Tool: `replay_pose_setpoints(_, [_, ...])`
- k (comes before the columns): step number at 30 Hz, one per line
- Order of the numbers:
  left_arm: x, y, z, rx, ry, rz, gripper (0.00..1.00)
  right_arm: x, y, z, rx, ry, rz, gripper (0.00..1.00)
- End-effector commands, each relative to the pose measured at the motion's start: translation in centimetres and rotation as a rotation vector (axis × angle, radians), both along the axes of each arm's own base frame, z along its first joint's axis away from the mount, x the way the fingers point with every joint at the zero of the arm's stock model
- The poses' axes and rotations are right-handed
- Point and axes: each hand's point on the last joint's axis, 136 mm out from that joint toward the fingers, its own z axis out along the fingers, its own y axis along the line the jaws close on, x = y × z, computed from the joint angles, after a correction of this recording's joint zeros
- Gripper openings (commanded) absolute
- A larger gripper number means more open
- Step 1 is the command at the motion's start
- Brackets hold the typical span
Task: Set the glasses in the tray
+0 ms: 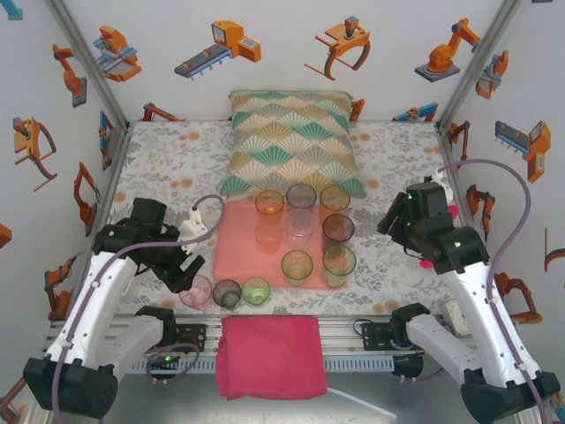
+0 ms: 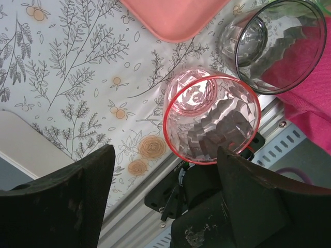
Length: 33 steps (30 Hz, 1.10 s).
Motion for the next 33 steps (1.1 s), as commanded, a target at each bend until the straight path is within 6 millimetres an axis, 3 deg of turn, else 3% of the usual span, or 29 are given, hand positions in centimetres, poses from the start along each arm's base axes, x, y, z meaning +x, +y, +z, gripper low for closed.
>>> replay_pose_setpoints(1, [0.1,-0.3,-0.6,-0.004,0.010,-0.047,0.69,0.3,0.0,-0.1,0.014,-0.009,-0.014,0.57])
replay_pose_setpoints(19, [1.5,-0.6,-3.5,0.062,-0.006,-0.102,0.59,0.1,0.0,-0.3,0.023,-0.013,-0.016,0.56])
replay_pose_setpoints(33, [1.1,-1.0,-4.1,0.095,-0.018,-0.125,0.49,-0.1,-0.1,-0.3,0.022,-0.015,-0.017,0.56])
